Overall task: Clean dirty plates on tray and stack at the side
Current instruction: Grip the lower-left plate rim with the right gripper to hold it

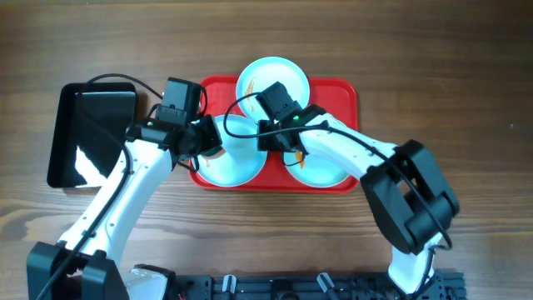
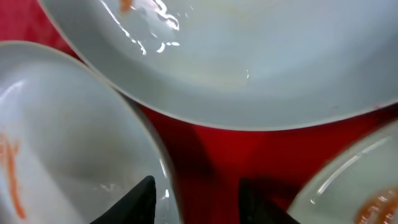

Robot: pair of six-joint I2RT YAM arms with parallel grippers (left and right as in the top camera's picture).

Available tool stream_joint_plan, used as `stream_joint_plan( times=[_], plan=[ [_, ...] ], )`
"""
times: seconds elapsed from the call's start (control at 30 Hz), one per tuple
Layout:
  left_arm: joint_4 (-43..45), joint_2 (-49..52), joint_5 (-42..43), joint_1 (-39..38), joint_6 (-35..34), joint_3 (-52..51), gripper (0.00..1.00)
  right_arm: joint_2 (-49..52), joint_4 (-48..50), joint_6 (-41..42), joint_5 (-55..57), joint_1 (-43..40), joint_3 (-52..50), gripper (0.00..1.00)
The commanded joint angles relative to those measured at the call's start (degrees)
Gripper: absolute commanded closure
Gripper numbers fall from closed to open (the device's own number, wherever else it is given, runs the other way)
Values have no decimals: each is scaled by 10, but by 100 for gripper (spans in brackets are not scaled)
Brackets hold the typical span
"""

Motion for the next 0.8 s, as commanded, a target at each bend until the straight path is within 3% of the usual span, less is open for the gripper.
stream_joint_plan(
  times=[0.0,0.13,0.3,0.67,0.77],
  plan=[
    [0,5,-3,2,0,2,96,17,-1,4,-11,3,8,61],
    [1,5,-3,2,0,2,96,17,-2,9,-14,4,8,66],
    [2,5,-3,2,1,2,96,17,-5,39,-14,4,8,80],
    [4,6,-2,-2,0,2,96,17,-6,66,-14,4,8,82],
    [11,14,1,-13,0,2,96,17,-5,66,-14,5,8,93]
  ],
)
